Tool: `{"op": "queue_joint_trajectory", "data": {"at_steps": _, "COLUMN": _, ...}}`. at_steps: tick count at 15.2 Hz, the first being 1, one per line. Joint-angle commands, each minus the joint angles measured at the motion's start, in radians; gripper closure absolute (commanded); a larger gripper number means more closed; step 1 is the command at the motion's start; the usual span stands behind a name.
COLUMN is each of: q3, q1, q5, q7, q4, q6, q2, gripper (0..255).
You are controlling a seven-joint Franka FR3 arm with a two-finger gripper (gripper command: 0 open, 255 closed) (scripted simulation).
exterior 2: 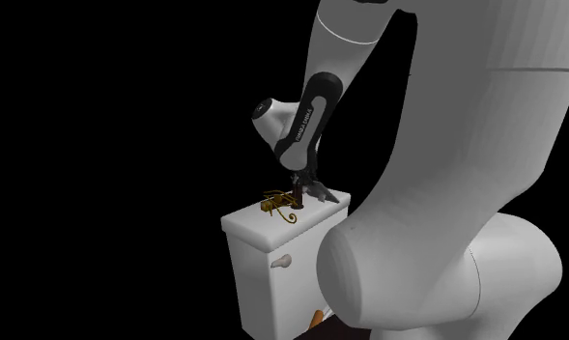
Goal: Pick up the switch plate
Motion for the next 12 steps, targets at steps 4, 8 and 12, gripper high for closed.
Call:
{"op": "queue_joint_trajectory", "data": {"at_steps": 4, "q3": -0.001, "q1": 0.008, "q5": 0.063, "q7": -0.074, "q4": 0.014, "q6": -0.029, "q2": -0.043, "gripper": 255}}
{"op": "queue_joint_trajectory", "data": {"at_steps": 8, "q3": -0.003, "q1": 0.015, "q5": 0.108, "q7": -0.13, "q4": 0.031, "q6": -0.055, "q2": -0.073, "gripper": 255}}
{"op": "queue_joint_trajectory", "data": {"at_steps": 12, "q3": -0.004, "q1": 0.019, "q5": 0.131, "q7": -0.159, "q4": 0.042, "q6": -0.07, "q2": -0.088, "gripper": 255}}
